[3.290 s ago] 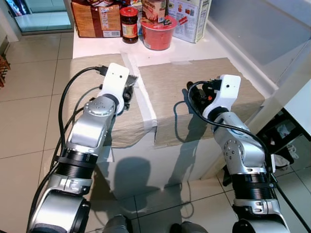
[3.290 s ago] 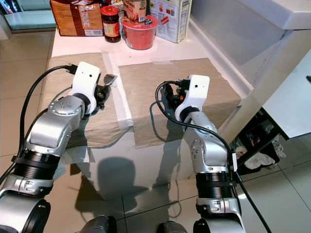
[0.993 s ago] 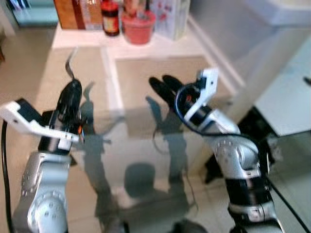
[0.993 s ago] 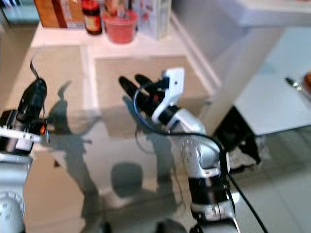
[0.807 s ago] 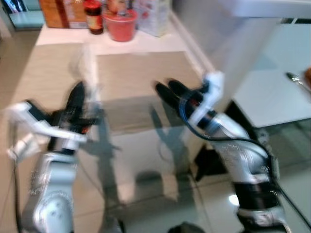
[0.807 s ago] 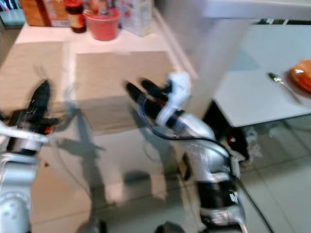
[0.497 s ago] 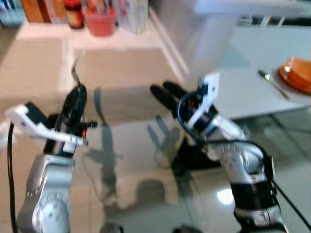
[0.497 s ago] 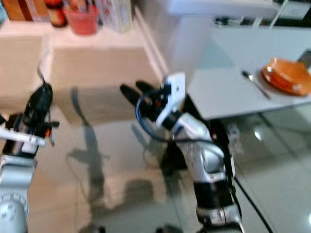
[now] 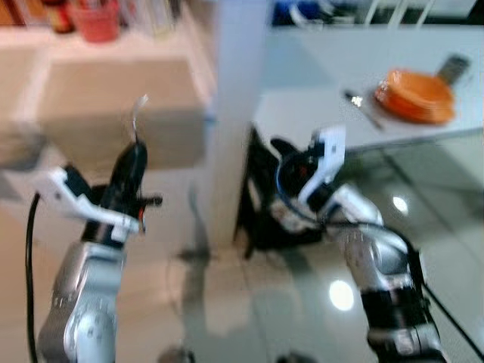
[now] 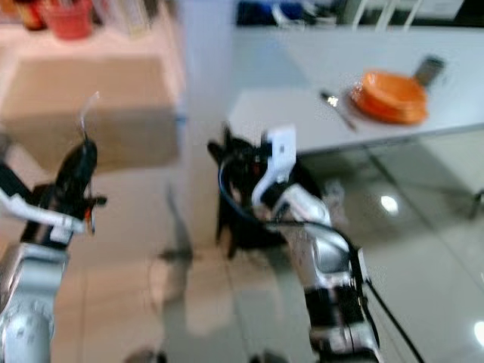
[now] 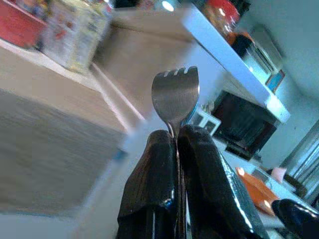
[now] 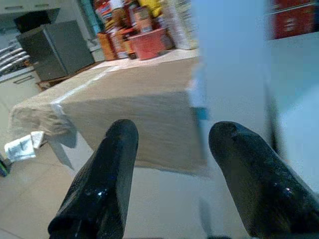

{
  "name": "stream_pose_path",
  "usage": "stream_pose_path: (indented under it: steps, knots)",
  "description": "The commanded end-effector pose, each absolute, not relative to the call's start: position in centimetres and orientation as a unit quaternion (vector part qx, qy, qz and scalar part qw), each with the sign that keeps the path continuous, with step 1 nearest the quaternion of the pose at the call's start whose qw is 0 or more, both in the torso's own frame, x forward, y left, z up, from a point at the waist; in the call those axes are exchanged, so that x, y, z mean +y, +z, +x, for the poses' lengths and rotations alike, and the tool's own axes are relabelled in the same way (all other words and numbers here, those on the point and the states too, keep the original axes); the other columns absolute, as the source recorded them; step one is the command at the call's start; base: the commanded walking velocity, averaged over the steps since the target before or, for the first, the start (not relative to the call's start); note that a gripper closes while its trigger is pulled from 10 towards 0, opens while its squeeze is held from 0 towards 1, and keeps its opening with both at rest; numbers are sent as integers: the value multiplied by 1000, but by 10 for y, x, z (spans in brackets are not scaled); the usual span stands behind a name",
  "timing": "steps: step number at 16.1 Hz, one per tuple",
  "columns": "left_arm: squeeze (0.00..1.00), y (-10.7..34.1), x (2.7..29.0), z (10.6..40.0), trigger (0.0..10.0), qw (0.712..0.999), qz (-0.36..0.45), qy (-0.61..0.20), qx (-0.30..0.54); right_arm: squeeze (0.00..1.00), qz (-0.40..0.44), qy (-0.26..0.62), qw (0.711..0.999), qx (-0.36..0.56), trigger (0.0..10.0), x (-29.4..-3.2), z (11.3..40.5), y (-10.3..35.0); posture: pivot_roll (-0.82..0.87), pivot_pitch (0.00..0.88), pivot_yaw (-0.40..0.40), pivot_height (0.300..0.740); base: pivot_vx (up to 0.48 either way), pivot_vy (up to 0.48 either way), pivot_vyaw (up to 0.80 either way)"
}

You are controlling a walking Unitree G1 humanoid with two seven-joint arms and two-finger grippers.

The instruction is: Setting the table

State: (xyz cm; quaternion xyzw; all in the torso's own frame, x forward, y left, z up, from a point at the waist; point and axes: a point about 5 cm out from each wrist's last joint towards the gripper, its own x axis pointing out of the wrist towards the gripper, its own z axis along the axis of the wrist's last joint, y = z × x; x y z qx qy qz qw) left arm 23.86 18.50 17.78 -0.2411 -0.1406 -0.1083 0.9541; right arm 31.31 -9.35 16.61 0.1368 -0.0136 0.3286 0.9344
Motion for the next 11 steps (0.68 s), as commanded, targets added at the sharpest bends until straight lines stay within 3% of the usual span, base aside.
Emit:
stream_pose_path:
  steps: [1,7,10,11]
  knots:
    - [0,178,176,240,10000,953,-238,-126,-137,0,128,301,945,1,10000,-103,316,158,-53,82,-22,740,0,-469,788]
    - [0,172,161,247,10000,962,-206,-135,-116,0,112,255,960,10,10000,-108,323,149,-51,75,-25,740,0,-469,783]
    - [0,168,162,251,10000,969,-191,-118,-104,0,106,217,970,17,10000,-112,328,147,-51,80,-24,740,0,0,0]
    - [0,168,161,250,10000,973,-166,-126,-101,0,89,188,977,37,10000,-114,331,142,-54,81,-20,740,480,0,-594]
